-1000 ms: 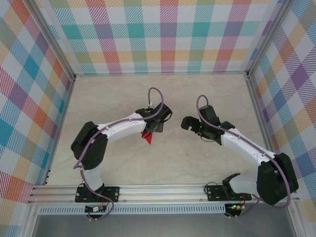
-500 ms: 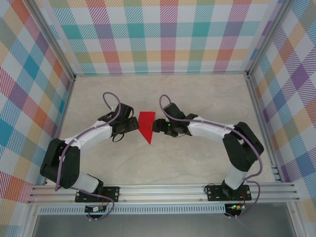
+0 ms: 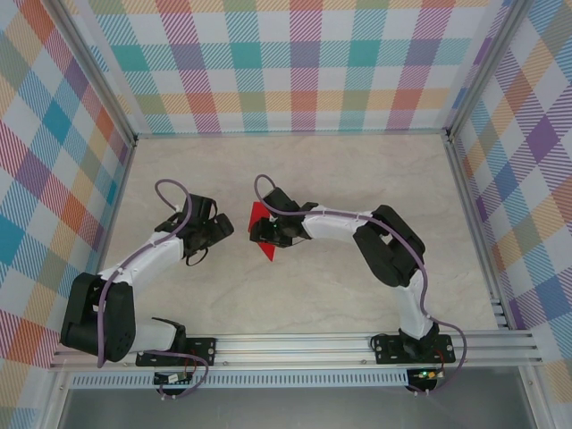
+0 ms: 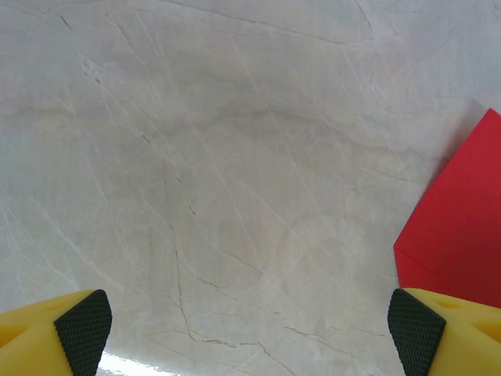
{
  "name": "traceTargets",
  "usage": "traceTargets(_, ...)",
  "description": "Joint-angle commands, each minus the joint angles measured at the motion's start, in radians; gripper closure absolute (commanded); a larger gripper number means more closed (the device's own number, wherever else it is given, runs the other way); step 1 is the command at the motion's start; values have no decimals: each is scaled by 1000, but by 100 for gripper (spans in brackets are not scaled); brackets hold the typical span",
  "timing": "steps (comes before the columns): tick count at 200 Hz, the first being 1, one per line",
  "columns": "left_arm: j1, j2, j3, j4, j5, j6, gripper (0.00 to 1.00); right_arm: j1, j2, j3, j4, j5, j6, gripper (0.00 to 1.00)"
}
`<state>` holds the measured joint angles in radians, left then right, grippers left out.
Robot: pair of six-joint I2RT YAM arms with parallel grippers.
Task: Fold a paper plane with a square sheet of paper (pick it up from the middle)
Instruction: Rotate the paper at the center of the table.
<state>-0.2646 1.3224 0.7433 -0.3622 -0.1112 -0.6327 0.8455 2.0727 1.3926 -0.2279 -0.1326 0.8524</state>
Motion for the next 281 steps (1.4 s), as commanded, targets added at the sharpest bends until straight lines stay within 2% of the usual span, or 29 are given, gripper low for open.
traceTargets(1, 18, -17, -13, 4, 17, -7, 6, 1, 16, 32, -77, 12, -16, 49)
traceTargets(28, 18, -5, -10, 6, 36, -7, 6, 0, 29, 38, -159, 17, -116, 49)
traceTargets(57, 18, -5, -7, 9, 64, 5, 6, -4, 40, 25, -270, -18, -340, 49)
traceTargets(88, 18, -11, -11, 16, 104, 23, 6, -29, -42, -93, -307, -54, -548, 49)
traceTargets(115, 18, -9, -11, 31, 146, 36, 6, -42, -109, -112, -349, -91, -629, 50)
traceTargets(145, 18, -8, -10, 40, 182, 42, 6, -42, -218, -131, -257, -93, -538, 49)
traceTargets(167, 18, -12, -15, 49, 208, 32, 6, -41, -262, -162, -163, -42, -355, 48)
traceTargets(197, 18, -17, -31, 75, 235, -19, 6, -41, -246, -225, -42, 2, -144, 51)
traceTargets(217, 18, -30, -48, 120, 266, -49, 6, -43, -231, -249, 14, 24, -90, 52)
traceTargets(245, 18, -49, -61, 140, 306, -68, 6, -55, -203, -260, 74, -11, -68, 53)
traceTargets(281, 16, -57, -87, 179, 374, -71, 6, -65, -169, -258, 84, -22, -56, 54)
